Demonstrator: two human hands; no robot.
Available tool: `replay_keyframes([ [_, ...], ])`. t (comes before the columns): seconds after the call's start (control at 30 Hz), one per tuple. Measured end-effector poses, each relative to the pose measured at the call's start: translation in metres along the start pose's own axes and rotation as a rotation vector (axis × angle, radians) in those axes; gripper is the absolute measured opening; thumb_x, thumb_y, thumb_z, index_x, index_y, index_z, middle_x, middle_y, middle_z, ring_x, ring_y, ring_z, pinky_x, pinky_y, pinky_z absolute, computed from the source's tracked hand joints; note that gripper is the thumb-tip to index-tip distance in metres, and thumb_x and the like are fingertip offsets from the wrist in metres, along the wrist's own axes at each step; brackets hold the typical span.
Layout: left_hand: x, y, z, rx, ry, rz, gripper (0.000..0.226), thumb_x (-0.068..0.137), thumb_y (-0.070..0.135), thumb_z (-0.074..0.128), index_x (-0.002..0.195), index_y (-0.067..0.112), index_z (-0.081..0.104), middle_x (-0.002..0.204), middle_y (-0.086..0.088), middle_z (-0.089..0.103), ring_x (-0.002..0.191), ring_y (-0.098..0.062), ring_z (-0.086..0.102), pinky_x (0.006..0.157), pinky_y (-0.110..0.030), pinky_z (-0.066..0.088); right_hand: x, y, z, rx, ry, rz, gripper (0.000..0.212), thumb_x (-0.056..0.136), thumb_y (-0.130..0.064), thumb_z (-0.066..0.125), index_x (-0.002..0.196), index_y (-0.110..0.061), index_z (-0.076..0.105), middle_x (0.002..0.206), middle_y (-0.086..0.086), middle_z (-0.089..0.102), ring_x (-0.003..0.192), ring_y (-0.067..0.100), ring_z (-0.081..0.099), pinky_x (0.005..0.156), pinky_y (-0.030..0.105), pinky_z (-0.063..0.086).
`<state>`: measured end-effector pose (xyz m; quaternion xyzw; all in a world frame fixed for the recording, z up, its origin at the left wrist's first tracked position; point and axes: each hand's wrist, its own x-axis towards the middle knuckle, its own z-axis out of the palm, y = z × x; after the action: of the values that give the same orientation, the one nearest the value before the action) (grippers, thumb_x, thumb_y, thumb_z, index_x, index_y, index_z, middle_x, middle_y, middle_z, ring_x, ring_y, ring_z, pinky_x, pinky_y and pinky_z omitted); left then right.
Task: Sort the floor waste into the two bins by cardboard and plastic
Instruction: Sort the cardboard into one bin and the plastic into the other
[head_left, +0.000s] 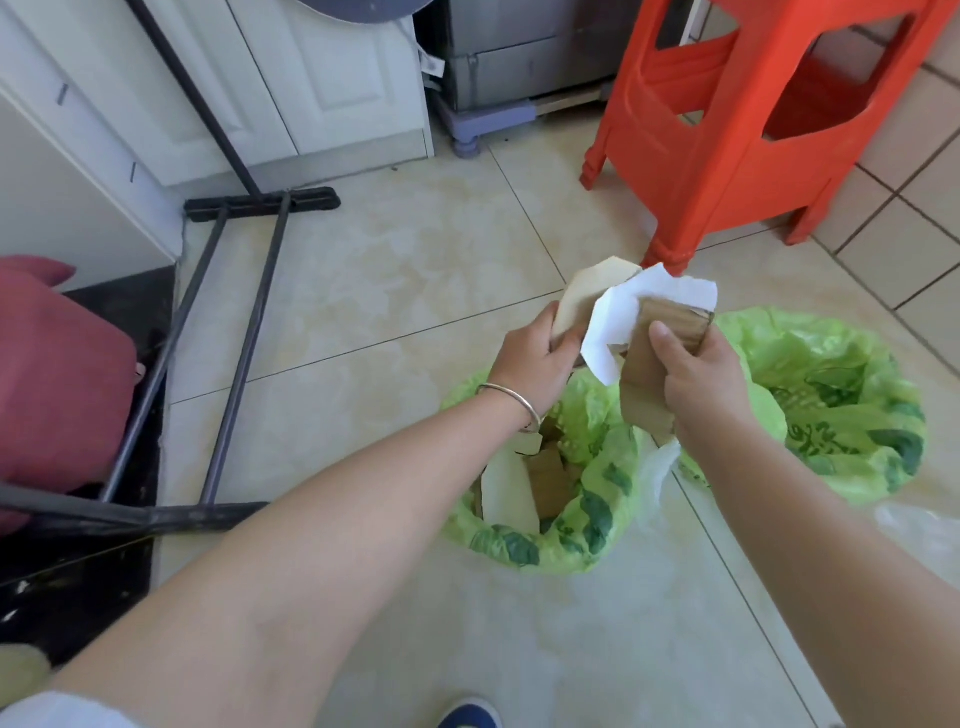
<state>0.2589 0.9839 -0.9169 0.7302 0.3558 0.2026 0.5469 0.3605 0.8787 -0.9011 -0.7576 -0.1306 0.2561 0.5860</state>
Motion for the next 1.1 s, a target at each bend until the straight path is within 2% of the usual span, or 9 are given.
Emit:
replay_keyframes([
  [0.17,0.002,-0.002,-0.01,-0.101,0.123,0.004,0.012,0.085,0.008,0.05,0.093,0.012,0.043,0.064,0.001,0.052,0.058,-0.023,0.043,0.058,-0.031,0.04,-0.01,-0.024,0.021,-0.034,-0.024,-0.161,0.013,0.095,-0.02,0.05,0.107,-0.022,0.051,0.086,-0.016,0.056,0.076,-0.005,0.053,0.059,0.0,0.041],
  [0.27,0.003,-0.001,-0.023,-0.122,0.185,0.04,0.019,0.085,0.014,0.056,0.093,0.018,0.039,0.068,0.007,0.054,0.062,-0.019,0.05,0.059,-0.03,0.041,-0.016,-0.029,0.037,0.022,-0.046,-0.174,0.016,0.094,-0.02,0.051,0.109,-0.024,0.053,0.092,-0.015,0.06,0.084,-0.001,0.057,0.074,0.011,0.045],
  [0.37,-0.001,-0.011,-0.034,-0.095,0.193,0.009,0.033,0.085,0.018,0.061,0.111,0.024,0.041,0.079,0.013,0.059,0.076,-0.017,0.059,0.066,-0.03,0.046,-0.02,-0.015,0.051,0.091,-0.077,-0.113,0.017,0.094,-0.02,0.052,0.11,-0.026,0.054,0.102,-0.008,0.064,0.095,0.008,0.061,0.084,0.022,0.048],
  [0.47,-0.011,-0.032,-0.041,-0.039,0.155,-0.084,0.053,0.083,0.023,0.063,0.129,0.035,0.041,0.097,0.014,0.066,0.091,-0.012,0.065,0.078,-0.026,0.053,-0.023,0.009,0.061,0.109,-0.106,-0.008,0.017,0.094,-0.021,0.053,0.11,-0.027,0.054,0.103,-0.007,0.064,0.096,0.012,0.06,0.082,0.026,0.048],
  [0.57,-0.02,-0.053,-0.042,-0.008,0.091,-0.138,0.05,0.076,0.03,0.062,0.121,0.042,0.045,0.1,0.007,0.07,0.091,-0.015,0.067,0.079,-0.03,0.055,-0.022,0.034,0.066,0.136,-0.122,0.109,0.016,0.094,-0.019,0.053,0.109,-0.025,0.053,0.095,-0.01,0.063,0.092,0.013,0.06,0.078,0.027,0.047],
  [0.73,-0.028,-0.079,-0.03,0.134,0.003,-0.223,0.044,0.079,0.014,0.064,0.117,0.026,0.046,0.093,-0.004,0.07,0.079,-0.024,0.064,0.075,-0.037,0.054,-0.023,0.071,0.067,0.107,-0.147,0.252,0.021,0.095,-0.015,0.05,0.115,-0.021,0.055,0.093,-0.008,0.064,0.086,0.011,0.061,0.075,0.027,0.048],
  [0.9,-0.022,-0.096,-0.023,0.34,-0.116,-0.352,0.038,0.078,0.017,0.063,0.112,0.018,0.046,0.097,-0.008,0.066,0.085,-0.029,0.061,0.071,-0.035,0.051,-0.019,0.097,0.074,-0.01,-0.139,0.422,0.028,0.095,-0.012,0.047,0.123,-0.013,0.053,0.113,0.008,0.063,0.103,0.025,0.059,0.093,0.039,0.048],
  [1.0,-0.016,-0.104,-0.016,0.57,-0.241,-0.418,0.034,0.084,0.022,0.057,0.113,0.013,0.044,0.088,-0.008,0.057,0.078,-0.028,0.054,0.063,-0.03,0.04,-0.013,0.106,0.078,-0.11,-0.173,0.471,0.026,0.095,-0.008,0.044,0.119,-0.012,0.053,0.112,0.011,0.06,0.097,0.026,0.055,0.089,0.037,0.046],
  [1.1,-0.009,-0.114,-0.006,0.802,-0.379,-0.424,0.021,0.089,0.014,0.048,0.109,0.008,0.051,0.098,-0.013,0.063,0.09,-0.033,0.062,0.069,-0.035,0.044,-0.01,0.114,0.083,-0.327,-0.244,0.475,0.03,0.096,-0.008,0.041,0.125,-0.006,0.051,0.119,0.017,0.058,0.108,0.032,0.054,0.085,0.032,0.043],
])
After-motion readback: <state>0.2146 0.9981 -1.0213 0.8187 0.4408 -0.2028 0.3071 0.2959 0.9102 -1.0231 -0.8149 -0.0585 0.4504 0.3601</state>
